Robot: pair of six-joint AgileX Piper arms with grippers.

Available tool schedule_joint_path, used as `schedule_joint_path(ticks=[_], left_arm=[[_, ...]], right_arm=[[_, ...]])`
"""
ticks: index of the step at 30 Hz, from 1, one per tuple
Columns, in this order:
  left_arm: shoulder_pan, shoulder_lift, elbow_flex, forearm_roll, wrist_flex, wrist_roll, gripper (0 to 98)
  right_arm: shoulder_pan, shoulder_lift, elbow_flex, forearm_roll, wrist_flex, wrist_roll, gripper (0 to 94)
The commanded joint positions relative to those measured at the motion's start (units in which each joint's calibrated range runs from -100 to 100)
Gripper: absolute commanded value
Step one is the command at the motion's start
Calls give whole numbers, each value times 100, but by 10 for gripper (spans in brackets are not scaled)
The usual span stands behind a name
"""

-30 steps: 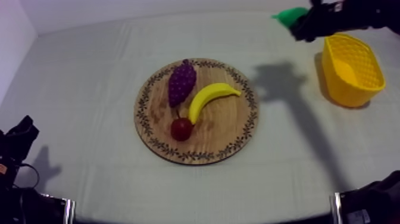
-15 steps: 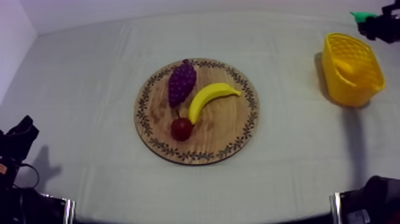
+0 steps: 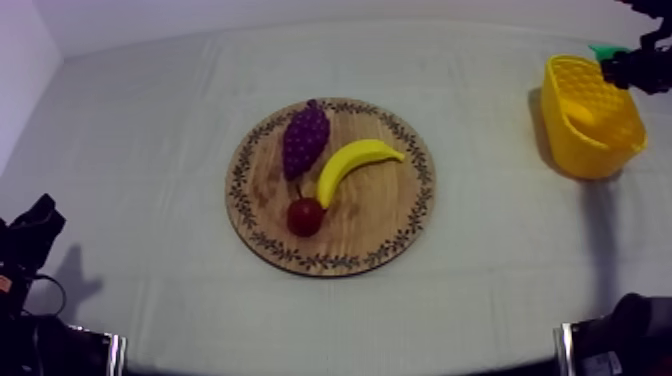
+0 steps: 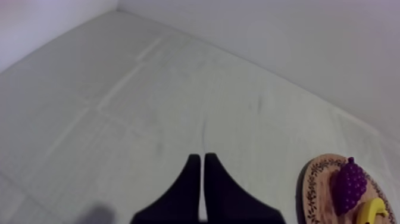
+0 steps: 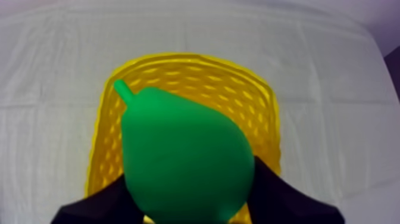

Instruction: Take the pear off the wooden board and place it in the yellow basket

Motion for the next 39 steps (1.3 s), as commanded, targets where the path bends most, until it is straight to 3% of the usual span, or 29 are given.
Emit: schedule_joint_path(ticks=[1, 9, 16, 30, 39], left_arm=[[-3, 2, 2, 0, 5, 0, 1], [-5, 2, 2, 0, 5, 0, 1], [-5, 2, 2, 0, 5, 0, 1], [-5, 2, 2, 0, 5, 0, 1], [-5, 2, 2, 0, 5, 0, 1]], right_arm=[[-7, 26, 24, 53, -31, -41, 461], [1, 58, 39, 65, -138, -90, 554], [-21, 28, 100, -37, -216, -32, 536], [-40, -972, 813, -828, -274, 472, 195], [54, -2236, 1700, -1205, -188, 668, 116]])
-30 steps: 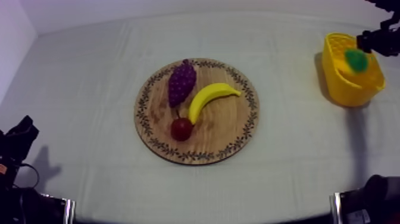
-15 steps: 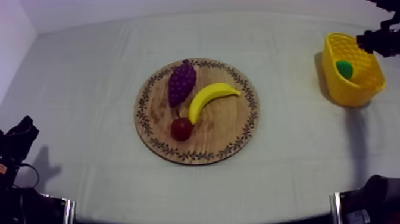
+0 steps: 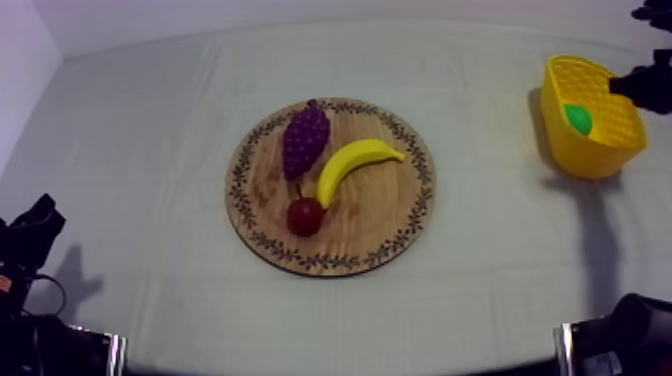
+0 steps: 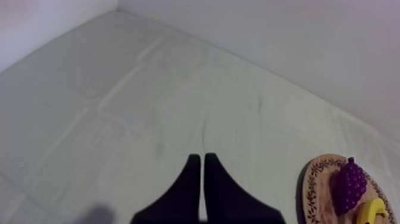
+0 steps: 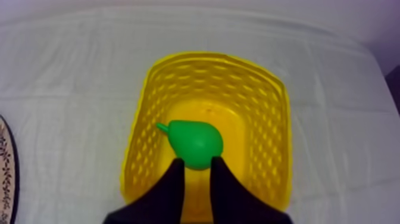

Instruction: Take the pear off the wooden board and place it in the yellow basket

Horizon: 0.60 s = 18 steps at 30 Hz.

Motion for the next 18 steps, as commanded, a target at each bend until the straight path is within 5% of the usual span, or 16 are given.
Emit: schedule_joint_path(ticks=[1, 18], left_arm=[[-2, 2, 2, 0, 5, 0, 1], [-2, 2, 2, 0, 5, 1, 1]], right_arm=[[49, -459, 215, -44, 151, -3, 106], [178, -2885, 1507, 136, 1340, -184, 8]])
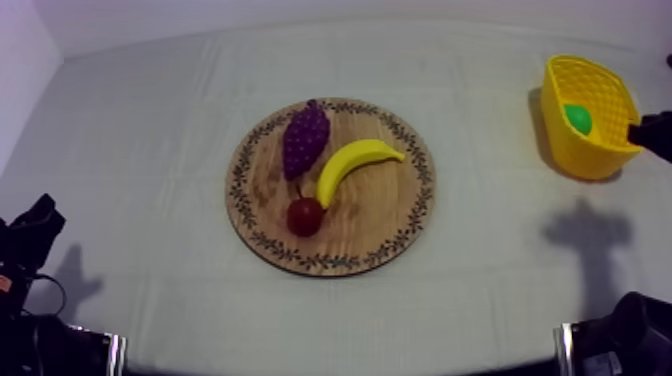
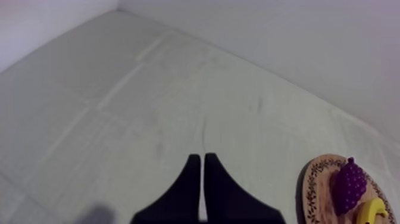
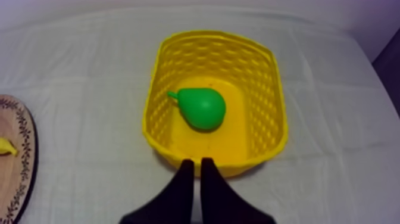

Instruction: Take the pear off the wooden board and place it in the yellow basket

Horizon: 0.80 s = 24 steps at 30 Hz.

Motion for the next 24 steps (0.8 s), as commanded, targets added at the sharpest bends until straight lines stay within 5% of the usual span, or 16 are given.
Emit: schedule_joint_path(ticks=[1, 11, 24], left_arm=[[-2, 2, 2, 0, 5, 0, 1], [-2, 2, 2, 0, 5, 0, 1], [-2, 2, 2, 0, 5, 0, 1]], right_arm=[[0, -362, 266, -62, -8, 48, 7], [-140, -1708, 1376, -168, 193, 99, 5], [-716, -3871, 2187, 596, 988, -982, 23]])
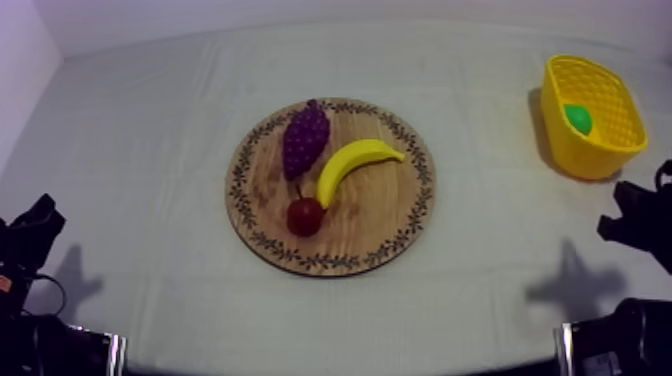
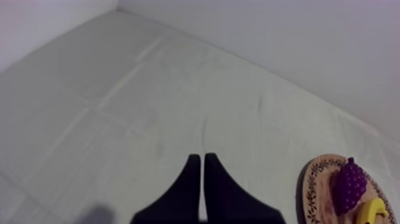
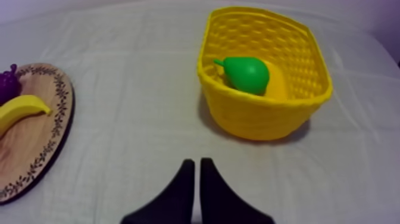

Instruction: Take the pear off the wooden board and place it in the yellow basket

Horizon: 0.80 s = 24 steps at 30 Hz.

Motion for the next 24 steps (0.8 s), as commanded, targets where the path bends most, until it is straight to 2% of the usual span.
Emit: schedule_joint_path(ticks=[1, 6, 11, 16, 20, 24], left_arm=[[-2, 2, 2, 0, 5, 0, 1], [-2, 2, 2, 0, 5, 0, 1], [-2, 2, 2, 0, 5, 0, 1], [-2, 2, 2, 0, 5, 1, 1], [-2, 2, 2, 0, 5, 0, 1], [-2, 2, 2, 0, 5, 0, 1]], right_arm=[[-86, -412, 86, 128, 14, -325, 19], [-183, -548, 232, 138, 21, -409, 28], [-247, -571, 416, 113, -203, -543, 143], [-259, -575, 594, 326, -526, -894, 207], [-261, -575, 711, 370, -851, -720, 173], [-261, -576, 759, 377, -1000, -448, 90]])
